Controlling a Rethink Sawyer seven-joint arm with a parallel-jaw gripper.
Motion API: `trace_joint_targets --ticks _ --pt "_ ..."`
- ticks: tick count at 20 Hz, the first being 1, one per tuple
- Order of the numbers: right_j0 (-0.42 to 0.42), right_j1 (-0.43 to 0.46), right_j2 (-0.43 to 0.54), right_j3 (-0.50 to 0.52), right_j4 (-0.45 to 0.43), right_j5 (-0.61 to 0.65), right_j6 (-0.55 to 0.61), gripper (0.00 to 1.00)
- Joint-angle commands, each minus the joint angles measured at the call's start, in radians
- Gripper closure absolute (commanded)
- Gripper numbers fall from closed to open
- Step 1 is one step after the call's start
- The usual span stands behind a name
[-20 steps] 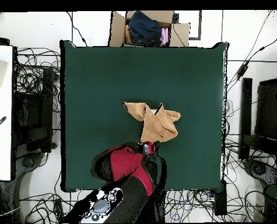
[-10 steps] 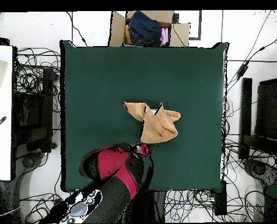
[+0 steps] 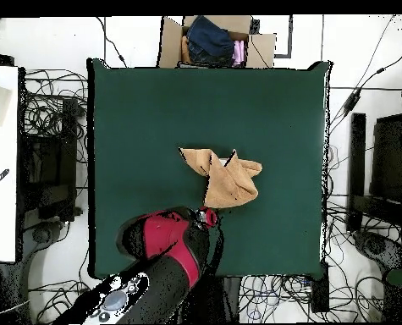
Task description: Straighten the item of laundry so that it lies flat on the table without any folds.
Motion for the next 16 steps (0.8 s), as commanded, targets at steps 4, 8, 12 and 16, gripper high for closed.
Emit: trace_joint_targets --ticks 4,8,12,16 --pt "0.017 0.065 0.058 -0.003 0.086 -0.021 0.304 0.0" --pt "0.031 0.08 0.053 0.007 0.096 -0.034 0.312 0.0" --pt "0.041 0.091 0.048 0.016 0.107 -0.047 0.321 0.0" --pt "0.046 0.101 0.054 0.035 0.121 -0.076 0.336 0.0"
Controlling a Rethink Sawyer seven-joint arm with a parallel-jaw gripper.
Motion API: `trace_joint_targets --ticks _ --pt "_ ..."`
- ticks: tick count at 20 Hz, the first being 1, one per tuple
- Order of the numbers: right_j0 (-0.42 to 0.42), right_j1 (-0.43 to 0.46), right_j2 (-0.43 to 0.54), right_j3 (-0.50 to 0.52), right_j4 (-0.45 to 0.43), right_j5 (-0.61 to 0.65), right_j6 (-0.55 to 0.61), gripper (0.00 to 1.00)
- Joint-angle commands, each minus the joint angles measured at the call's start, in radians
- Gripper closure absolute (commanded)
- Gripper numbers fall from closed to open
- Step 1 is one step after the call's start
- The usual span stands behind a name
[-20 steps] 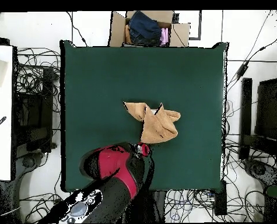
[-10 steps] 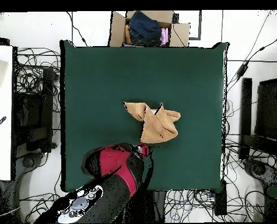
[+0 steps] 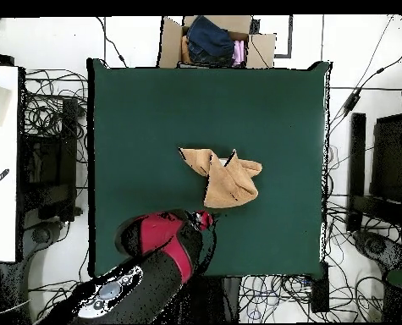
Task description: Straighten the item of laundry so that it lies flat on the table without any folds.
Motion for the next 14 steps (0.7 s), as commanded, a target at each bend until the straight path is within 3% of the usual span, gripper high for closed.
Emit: trace_joint_targets --ticks 1,14 --pt "0.02 0.039 0.051 0.037 0.079 -0.082 0.331 0.0" --pt "0.031 0.051 0.061 0.088 0.118 -0.146 0.338 0.0"
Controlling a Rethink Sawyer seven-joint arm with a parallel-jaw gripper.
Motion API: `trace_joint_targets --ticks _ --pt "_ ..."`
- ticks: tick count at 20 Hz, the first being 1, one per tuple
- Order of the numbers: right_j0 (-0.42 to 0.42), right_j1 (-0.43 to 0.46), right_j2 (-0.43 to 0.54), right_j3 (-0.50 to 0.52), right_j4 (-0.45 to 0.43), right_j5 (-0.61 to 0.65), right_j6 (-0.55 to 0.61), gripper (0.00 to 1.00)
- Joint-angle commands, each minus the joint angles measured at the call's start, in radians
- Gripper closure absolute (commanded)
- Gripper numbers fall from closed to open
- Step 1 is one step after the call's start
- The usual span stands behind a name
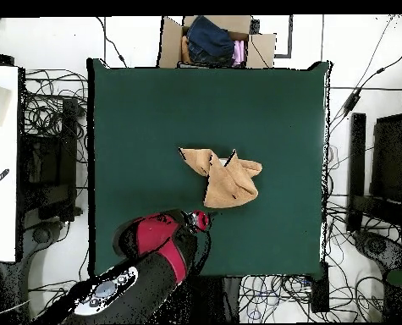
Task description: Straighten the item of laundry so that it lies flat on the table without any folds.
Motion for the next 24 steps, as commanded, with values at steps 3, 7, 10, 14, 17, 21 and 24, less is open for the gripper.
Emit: trace_joint_targets --ticks 3,7,10,14,17,21,24 --pt "0.017 0.02 0.059 0.094 0.084 -0.093 0.331 0.0" --pt "0.021 0.033 0.071 0.125 0.105 -0.146 0.346 0.0" --pt "0.029 0.036 0.068 0.136 0.123 -0.155 0.343 0.0" --pt "0.04 0.043 0.071 0.157 0.147 -0.178 0.345 0.0" --pt "0.046 0.048 0.073 0.171 0.167 -0.196 0.344 0.0" --pt "0.054 0.054 0.072 0.183 0.188 -0.21 0.338 0.0" --pt "0.059 0.061 0.073 0.187 0.206 -0.221 0.332 0.0"
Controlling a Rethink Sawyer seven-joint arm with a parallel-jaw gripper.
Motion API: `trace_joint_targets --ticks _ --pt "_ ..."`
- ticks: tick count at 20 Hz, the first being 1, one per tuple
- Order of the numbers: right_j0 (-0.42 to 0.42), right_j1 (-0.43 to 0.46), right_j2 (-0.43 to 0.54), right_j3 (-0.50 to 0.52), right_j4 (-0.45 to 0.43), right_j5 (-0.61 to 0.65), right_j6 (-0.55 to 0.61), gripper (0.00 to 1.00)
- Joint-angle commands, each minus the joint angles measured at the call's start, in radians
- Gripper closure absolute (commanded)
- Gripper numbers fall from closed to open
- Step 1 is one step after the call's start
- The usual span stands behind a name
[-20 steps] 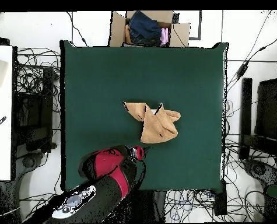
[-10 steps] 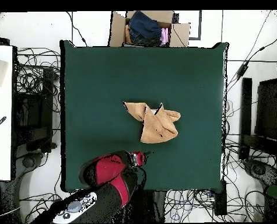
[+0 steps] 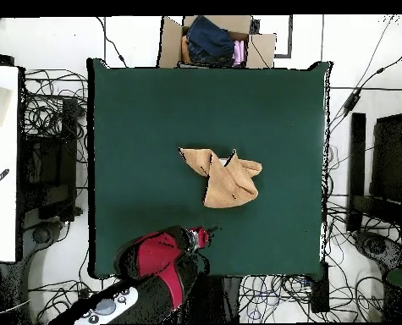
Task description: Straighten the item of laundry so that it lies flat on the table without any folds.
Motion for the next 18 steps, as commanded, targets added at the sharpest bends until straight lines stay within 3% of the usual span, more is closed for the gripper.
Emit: trace_joint_targets --ticks 1,18 --pt "0.01 0.039 0.072 0.036 0.091 -0.066 0.329 0.0" --pt "0.013 0.045 0.076 0.051 0.12 -0.08 0.3 0.0"
